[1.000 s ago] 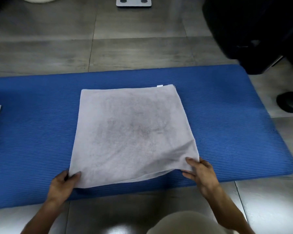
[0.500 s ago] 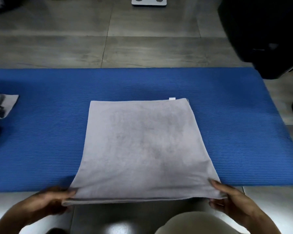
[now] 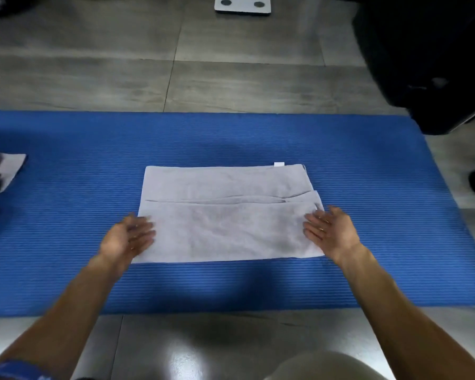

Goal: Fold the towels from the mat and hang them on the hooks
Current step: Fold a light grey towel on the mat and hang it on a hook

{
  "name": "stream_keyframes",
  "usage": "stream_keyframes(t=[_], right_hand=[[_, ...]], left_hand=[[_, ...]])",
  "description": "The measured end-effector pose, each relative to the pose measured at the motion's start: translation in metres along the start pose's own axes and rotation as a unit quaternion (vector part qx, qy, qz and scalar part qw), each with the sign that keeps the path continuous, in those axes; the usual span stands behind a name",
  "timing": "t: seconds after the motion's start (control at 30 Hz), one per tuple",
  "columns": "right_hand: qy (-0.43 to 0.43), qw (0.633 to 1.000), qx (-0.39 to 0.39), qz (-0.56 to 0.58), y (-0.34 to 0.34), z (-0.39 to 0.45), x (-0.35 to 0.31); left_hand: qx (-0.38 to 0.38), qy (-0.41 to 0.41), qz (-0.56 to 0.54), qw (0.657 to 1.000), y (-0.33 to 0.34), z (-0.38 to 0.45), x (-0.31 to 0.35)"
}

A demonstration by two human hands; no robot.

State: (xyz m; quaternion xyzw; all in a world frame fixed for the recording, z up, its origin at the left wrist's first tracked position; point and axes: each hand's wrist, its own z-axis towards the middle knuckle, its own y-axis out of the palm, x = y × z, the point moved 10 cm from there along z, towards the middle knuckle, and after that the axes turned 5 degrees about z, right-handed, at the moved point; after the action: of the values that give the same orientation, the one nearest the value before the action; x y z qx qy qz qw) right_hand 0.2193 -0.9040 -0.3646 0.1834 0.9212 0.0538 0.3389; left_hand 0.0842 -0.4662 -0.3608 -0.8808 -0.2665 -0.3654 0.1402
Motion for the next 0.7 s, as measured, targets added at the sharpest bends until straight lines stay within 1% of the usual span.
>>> stream_keyframes(t=[0.03, 0.07, 0.1, 0.13, 0.17, 0.2, 0.23, 0.27, 0.3, 0.37, 0.4, 0.43, 0.5, 0.53, 0.57, 0.6, 0.63, 0.67, 0.7], right_hand=[[-0.062, 0.996, 0.01, -0.068, -0.001, -0.002, -0.005], [-0.137, 0.979, 0.019, -0.147, -0.001, -0.007, -0.011], [-0.221, 0.946, 0.018, -0.238, 0.003, -0.016, -0.015], [-0.309, 0.883, 0.003, -0.353, 0.012, -0.028, -0.016], [-0.393, 0.787, -0.013, -0.476, 0.023, -0.039, -0.013], [-0.453, 0.669, -0.02, -0.589, 0.03, -0.046, -0.002], [-0.472, 0.563, -0.018, -0.678, 0.03, -0.045, 0.011], [-0.456, 0.504, -0.011, -0.733, 0.024, -0.039, 0.02], [-0.431, 0.479, -0.001, -0.765, 0.017, -0.032, 0.024], [-0.401, 0.461, 0.008, -0.792, 0.01, -0.024, 0.026], [-0.403, 0.452, 0.01, -0.796, 0.011, -0.023, 0.025], [-0.409, 0.447, 0.013, -0.795, 0.014, -0.024, 0.024], [-0.42, 0.459, 0.016, -0.783, 0.016, -0.025, 0.019], [-0.429, 0.461, 0.017, -0.777, 0.017, -0.027, 0.017], [-0.44, 0.455, 0.018, -0.774, 0.017, -0.029, 0.015], [-0.457, 0.444, 0.019, -0.771, 0.016, -0.033, 0.014], [-0.469, 0.432, 0.016, -0.77, 0.014, -0.038, 0.015], [-0.475, 0.419, 0.006, -0.774, 0.011, -0.043, 0.019], [-0.467, 0.407, -0.008, -0.785, 0.006, -0.047, 0.026]], left_hand=[[0.007, 0.06, 0.122, 0.991, 0.004, -0.002, 0.005], [0.008, 0.134, 0.267, 0.954, 0.01, -0.003, 0.009], [-0.003, 0.203, 0.418, 0.885, 0.019, -0.006, 0.009], [-0.019, 0.264, 0.538, 0.8, 0.029, -0.01, 0.004], [-0.043, 0.311, 0.612, 0.726, 0.037, -0.012, -0.007], [-0.064, 0.335, 0.65, 0.679, 0.04, -0.014, -0.019], [-0.07, 0.346, 0.676, 0.646, 0.04, -0.015, -0.026], [-0.058, 0.35, 0.698, 0.622, 0.04, -0.016, -0.026], [-0.049, 0.341, 0.719, 0.604, 0.04, -0.015, -0.026], [-0.036, 0.332, 0.755, 0.565, 0.044, -0.015, -0.024], [-0.036, 0.329, 0.765, 0.552, 0.046, -0.015, -0.024], [-0.034, 0.328, 0.771, 0.545, 0.049, -0.016, -0.021], [-0.038, 0.297, 0.788, 0.537, 0.05, -0.013, -0.02], [-0.049, 0.279, 0.801, 0.527, 0.049, -0.011, -0.021], [-0.062, 0.273, 0.806, 0.521, 0.049, -0.011, -0.022], [-0.08, 0.274, 0.8, 0.528, 0.046, -0.011, -0.023], [-0.106, 0.276, 0.78, 0.552, 0.044, -0.012, -0.024], [-0.141, 0.276, 0.751, 0.583, 0.042, -0.014, -0.028], [-0.172, 0.271, 0.728, 0.606, 0.038, -0.018, -0.032]])
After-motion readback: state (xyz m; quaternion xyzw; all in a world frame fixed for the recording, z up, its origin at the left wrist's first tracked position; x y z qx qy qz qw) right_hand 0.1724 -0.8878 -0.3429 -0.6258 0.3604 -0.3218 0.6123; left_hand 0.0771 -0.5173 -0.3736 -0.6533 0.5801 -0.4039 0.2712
